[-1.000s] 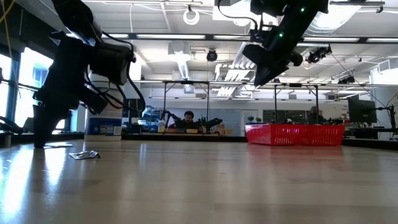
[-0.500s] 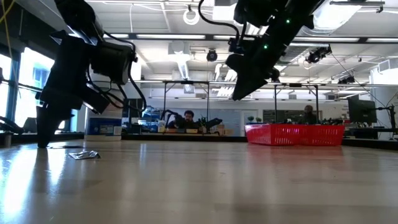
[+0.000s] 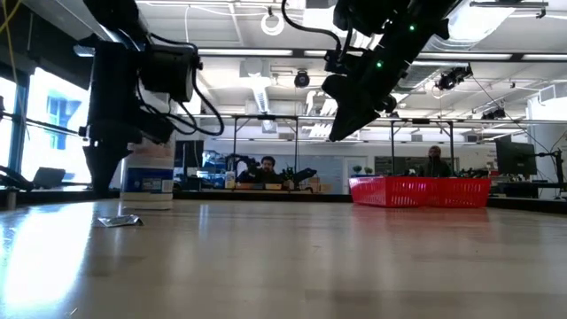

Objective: Pick & Place First Aid Supplies
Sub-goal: Put the ointment pack into the right red bin

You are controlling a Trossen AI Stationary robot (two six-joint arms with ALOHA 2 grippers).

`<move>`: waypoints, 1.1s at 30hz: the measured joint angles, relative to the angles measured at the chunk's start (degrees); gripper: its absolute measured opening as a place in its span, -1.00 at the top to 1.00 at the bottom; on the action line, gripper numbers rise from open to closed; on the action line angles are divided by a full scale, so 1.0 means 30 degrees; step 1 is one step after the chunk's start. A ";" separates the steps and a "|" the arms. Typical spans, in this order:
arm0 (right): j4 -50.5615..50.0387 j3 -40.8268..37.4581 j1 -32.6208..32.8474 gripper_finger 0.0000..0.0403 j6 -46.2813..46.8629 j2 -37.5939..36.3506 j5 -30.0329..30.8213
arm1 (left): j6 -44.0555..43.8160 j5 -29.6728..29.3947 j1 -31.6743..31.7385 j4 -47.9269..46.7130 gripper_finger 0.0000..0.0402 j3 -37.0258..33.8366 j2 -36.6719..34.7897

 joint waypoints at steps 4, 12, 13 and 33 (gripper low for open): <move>0.0200 0.0000 -0.0044 0.52 0.0000 0.0000 0.0001 | 0.1332 0.0279 0.0470 0.2081 0.75 0.0001 0.0000; 0.0195 0.0000 -0.0051 0.52 0.0080 0.0000 -0.0198 | 0.4948 0.0521 0.3144 0.3535 0.26 0.0015 -0.0022; 0.0188 0.0000 -0.0051 0.52 0.0082 0.0000 -0.0209 | 0.5412 0.0770 0.3338 0.3537 0.25 0.0015 -0.0017; 0.0191 0.0000 -0.0051 0.52 0.0087 0.0000 -0.0005 | 0.6852 0.1621 0.3194 0.3412 0.34 0.0078 0.2280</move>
